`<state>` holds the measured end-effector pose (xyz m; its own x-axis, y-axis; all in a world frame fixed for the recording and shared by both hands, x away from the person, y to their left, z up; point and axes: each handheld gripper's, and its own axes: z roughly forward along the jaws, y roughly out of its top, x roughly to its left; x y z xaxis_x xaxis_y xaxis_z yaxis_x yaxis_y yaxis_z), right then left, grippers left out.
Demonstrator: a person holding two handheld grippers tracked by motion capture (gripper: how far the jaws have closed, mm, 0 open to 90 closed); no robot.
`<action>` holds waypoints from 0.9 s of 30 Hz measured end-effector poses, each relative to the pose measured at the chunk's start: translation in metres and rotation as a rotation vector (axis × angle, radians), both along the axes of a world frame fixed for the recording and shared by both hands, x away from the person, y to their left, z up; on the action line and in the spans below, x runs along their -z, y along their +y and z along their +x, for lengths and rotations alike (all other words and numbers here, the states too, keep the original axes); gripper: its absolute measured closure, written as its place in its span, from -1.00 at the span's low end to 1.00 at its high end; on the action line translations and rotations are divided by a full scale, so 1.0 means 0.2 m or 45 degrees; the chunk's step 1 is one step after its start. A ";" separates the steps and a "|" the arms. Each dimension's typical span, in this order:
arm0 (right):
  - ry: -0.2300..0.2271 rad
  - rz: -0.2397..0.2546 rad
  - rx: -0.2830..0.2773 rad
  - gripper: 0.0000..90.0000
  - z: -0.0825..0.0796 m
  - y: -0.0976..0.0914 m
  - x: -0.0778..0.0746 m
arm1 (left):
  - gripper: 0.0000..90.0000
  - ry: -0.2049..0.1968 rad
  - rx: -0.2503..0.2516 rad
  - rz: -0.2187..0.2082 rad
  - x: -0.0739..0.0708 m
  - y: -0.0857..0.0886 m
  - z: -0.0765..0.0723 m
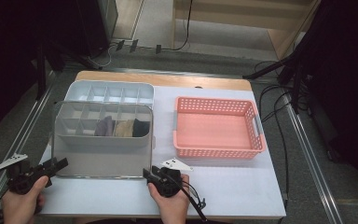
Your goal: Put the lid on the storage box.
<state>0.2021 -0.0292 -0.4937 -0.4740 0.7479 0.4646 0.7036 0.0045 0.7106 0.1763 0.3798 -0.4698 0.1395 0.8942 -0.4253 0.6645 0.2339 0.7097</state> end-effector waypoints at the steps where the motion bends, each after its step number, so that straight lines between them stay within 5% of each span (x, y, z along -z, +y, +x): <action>1: -0.011 -0.013 -0.018 0.43 0.00 0.01 0.00 | 0.00 -0.005 -0.005 0.000 0.00 0.00 -0.01; 10: 0.011 0.025 0.012 0.46 0.01 0.01 -0.03 | 0.11 -0.017 -0.021 -0.015 -0.06 0.00 0.02; 18: 0.015 0.101 0.046 0.41 0.14 0.01 -0.18 | 0.11 -0.038 -0.018 -0.048 -0.17 0.02 0.16; 23: -0.016 0.135 0.066 0.20 0.19 0.03 -0.24 | 0.09 -0.080 -0.023 -0.083 -0.22 0.04 0.21; 27: -0.016 0.182 0.057 0.06 0.21 0.03 -0.25 | 0.02 -0.101 -0.010 -0.060 -0.23 0.03 0.21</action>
<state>0.2434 -0.0239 -0.4441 -0.4480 0.6951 0.5623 0.6921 -0.1286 0.7103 0.2189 0.3852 -0.4238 0.1679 0.8745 -0.4550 0.6045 0.2733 0.7482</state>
